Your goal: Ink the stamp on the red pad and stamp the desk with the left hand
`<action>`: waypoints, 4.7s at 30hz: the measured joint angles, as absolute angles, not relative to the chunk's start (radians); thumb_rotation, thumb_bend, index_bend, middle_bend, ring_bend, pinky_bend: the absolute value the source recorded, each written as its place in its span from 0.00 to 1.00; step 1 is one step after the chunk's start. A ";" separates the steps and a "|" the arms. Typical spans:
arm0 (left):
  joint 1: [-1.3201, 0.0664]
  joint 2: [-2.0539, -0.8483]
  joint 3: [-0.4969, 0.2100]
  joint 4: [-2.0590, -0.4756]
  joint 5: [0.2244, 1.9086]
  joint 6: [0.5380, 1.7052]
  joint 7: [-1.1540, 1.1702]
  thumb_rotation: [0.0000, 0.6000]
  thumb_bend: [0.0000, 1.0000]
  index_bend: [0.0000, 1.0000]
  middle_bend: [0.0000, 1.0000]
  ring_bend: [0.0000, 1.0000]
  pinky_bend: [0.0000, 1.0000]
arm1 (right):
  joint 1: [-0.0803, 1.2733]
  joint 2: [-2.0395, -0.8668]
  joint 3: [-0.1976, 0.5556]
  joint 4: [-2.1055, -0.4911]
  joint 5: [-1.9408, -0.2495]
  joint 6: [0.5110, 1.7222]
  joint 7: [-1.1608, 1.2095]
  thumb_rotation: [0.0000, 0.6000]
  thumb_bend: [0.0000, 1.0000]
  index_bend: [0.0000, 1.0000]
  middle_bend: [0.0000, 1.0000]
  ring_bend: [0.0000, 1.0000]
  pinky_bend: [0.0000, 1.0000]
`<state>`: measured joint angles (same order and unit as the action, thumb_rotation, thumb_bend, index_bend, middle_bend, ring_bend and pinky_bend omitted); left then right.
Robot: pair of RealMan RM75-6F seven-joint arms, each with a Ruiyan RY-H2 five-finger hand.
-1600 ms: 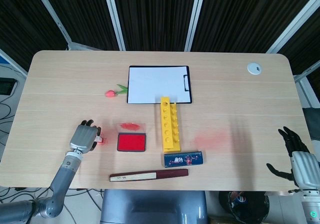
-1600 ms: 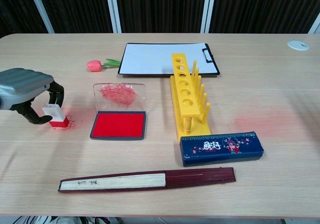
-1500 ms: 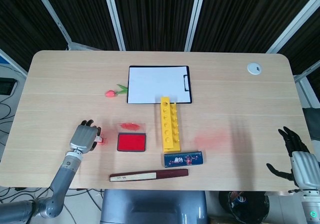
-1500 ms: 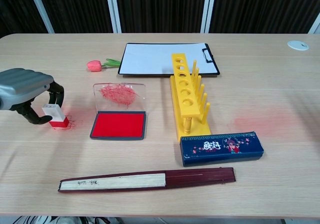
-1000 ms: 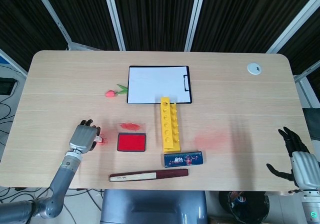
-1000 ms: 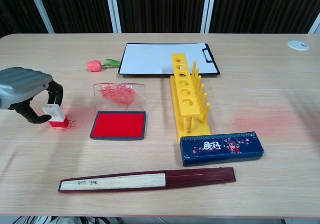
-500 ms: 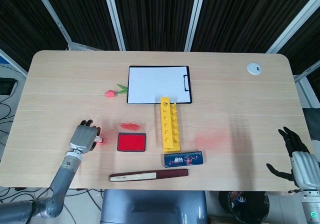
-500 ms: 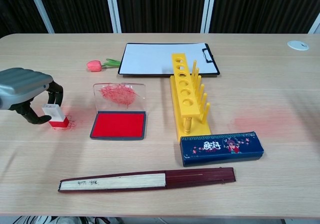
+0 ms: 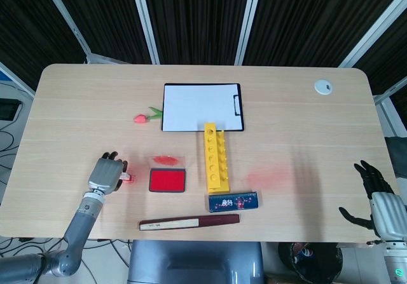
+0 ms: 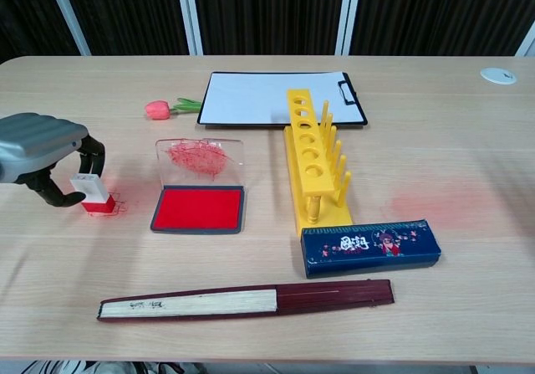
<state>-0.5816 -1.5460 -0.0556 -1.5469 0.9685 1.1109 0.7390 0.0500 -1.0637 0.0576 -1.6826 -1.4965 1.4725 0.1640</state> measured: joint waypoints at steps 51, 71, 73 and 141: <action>-0.640 -1.535 -0.073 -1.601 1.160 1.017 0.528 1.00 0.48 0.73 0.73 0.55 0.63 | 0.049 -1.059 0.059 -1.686 -1.493 1.471 0.176 1.00 0.26 0.07 0.00 0.00 0.19; -0.763 -1.604 -0.116 -1.600 0.920 0.946 0.758 1.00 0.48 0.73 0.73 0.55 0.63 | 0.051 -1.055 0.062 -1.691 -1.476 1.458 0.185 1.00 0.27 0.07 0.00 0.00 0.19; -0.772 -1.613 -0.116 -1.596 0.895 0.949 0.779 1.00 0.48 0.73 0.73 0.55 0.63 | 0.052 -1.054 0.062 -1.692 -1.476 1.458 0.185 1.00 0.27 0.07 0.00 0.00 0.19; -0.914 -1.607 -0.071 -1.694 0.647 1.093 0.979 1.00 0.48 0.74 0.74 0.56 0.64 | 0.048 -1.053 0.061 -1.696 -1.487 1.465 0.198 1.00 0.27 0.07 0.00 0.00 0.19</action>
